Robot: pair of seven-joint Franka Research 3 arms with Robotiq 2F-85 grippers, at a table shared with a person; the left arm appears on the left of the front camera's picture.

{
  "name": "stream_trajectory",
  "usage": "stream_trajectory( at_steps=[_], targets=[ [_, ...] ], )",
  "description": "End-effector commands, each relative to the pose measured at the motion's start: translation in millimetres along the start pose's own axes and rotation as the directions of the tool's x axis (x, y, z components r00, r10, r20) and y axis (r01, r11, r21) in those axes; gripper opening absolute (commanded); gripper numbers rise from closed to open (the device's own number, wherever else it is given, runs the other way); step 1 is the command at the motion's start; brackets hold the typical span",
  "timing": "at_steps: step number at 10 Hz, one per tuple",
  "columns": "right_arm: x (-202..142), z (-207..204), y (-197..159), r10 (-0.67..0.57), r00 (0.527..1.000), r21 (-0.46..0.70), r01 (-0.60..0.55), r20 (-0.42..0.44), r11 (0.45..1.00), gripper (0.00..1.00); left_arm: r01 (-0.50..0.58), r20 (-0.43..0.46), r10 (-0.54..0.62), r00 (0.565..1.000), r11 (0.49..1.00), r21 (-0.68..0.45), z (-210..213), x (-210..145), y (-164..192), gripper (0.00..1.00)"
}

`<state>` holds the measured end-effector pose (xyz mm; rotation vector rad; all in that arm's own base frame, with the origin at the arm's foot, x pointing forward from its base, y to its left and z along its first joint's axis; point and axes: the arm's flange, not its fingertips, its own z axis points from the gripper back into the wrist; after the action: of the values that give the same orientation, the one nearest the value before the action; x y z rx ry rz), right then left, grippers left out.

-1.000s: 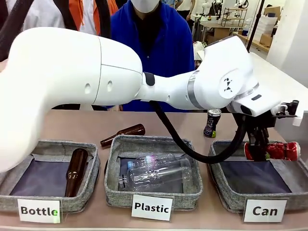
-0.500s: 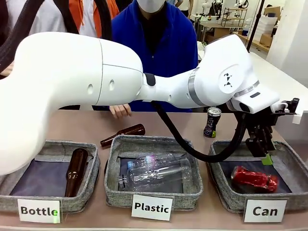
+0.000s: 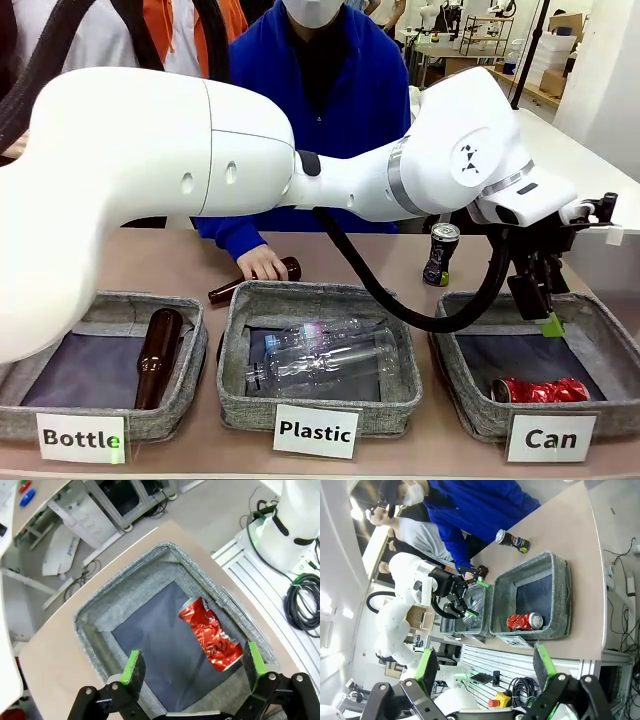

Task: Sort the can waste into the basket.
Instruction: Pick up the can waste from the table and place it in the right Fabric basket.

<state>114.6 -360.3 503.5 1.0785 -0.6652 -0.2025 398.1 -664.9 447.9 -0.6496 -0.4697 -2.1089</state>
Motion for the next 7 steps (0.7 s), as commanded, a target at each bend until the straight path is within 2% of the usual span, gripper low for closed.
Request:
stream_trajectory(
  at_steps=[1,2,3,5,7],
  targets=[
    [-5,7,3,0.000,1.000,0.000,0.000,0.020,1.000,1.00,-0.076,0.036,0.079,0.996,0.994,-0.077,19,7,-15,1.00],
    [0,0,0,0.000,1.000,0.000,0.000,0.000,1.000,1.00,-0.123,0.066,0.131,0.989,0.986,-0.114,31,9,-30,1.00],
    [1,-5,5,-0.001,1.000,-0.013,0.002,0.019,1.000,1.00,-0.178,0.124,0.198,0.972,0.972,-0.154,51,12,-50,1.00],
    [2,-35,22,0.049,0.999,0.016,-0.048,-0.023,0.999,1.00,-0.210,0.147,0.217,0.965,0.976,-0.063,106,-4,-88,1.00],
    [-3,-90,51,0.110,0.985,0.053,-0.104,-0.133,0.993,1.00,-0.263,0.115,0.254,0.960,0.962,0.073,161,-43,-132,1.00]
  ],
)
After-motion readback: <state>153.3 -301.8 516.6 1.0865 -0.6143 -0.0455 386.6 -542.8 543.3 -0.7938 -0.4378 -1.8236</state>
